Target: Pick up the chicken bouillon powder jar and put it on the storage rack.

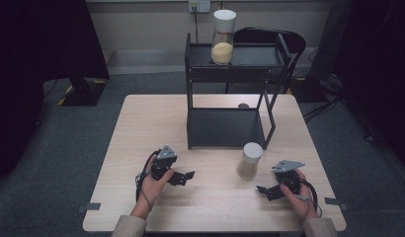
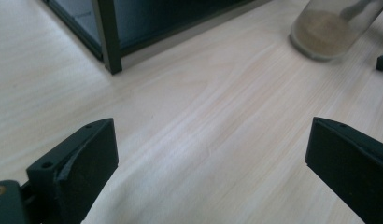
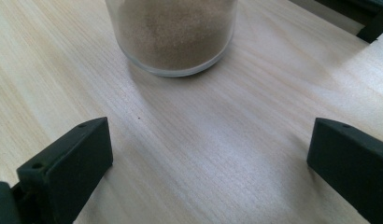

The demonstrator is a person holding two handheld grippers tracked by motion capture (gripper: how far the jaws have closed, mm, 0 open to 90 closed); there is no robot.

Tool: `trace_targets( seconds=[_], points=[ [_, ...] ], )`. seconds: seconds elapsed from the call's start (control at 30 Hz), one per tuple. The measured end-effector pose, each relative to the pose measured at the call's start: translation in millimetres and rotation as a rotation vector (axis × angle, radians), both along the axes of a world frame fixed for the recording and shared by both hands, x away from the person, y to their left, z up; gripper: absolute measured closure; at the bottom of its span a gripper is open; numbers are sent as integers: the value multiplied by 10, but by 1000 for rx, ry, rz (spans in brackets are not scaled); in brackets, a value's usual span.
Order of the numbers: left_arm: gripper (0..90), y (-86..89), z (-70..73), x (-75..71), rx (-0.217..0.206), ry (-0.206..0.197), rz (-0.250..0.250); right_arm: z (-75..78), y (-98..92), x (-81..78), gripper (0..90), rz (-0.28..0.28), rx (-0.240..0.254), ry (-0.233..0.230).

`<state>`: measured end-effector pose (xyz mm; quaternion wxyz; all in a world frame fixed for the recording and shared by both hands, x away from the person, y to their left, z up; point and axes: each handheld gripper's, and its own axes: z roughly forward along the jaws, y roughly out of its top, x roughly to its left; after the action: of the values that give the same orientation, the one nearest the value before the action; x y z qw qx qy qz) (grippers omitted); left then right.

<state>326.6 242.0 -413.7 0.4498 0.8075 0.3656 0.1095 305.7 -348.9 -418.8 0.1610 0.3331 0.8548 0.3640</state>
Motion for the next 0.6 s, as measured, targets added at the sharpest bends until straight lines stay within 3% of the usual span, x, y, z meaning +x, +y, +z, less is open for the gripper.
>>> trace_targets(
  seconds=[0.07, 0.27, 0.37, 0.43, 0.6],
  points=[
    [18, 20, -27, -34, 0, 5, 4, 0, 0, 0, 0, 0, 0, 0],
    [20, 39, -45, -146, 57, 2, 25, 0, 0, 0, 0, 0, 0, 0],
    [21, 81, -81, -204, 59, 3, 47, 0, 0, 0, 0, 0, 0, 0],
    [22, 69, -86, -249, 96, -5, 59, 0, 0, 1, 0, 0, 0, 0],
    [23, 82, -121, -321, 143, -3, 66, 0, 0, 1, 0, 0, 0, 0]
  ],
)
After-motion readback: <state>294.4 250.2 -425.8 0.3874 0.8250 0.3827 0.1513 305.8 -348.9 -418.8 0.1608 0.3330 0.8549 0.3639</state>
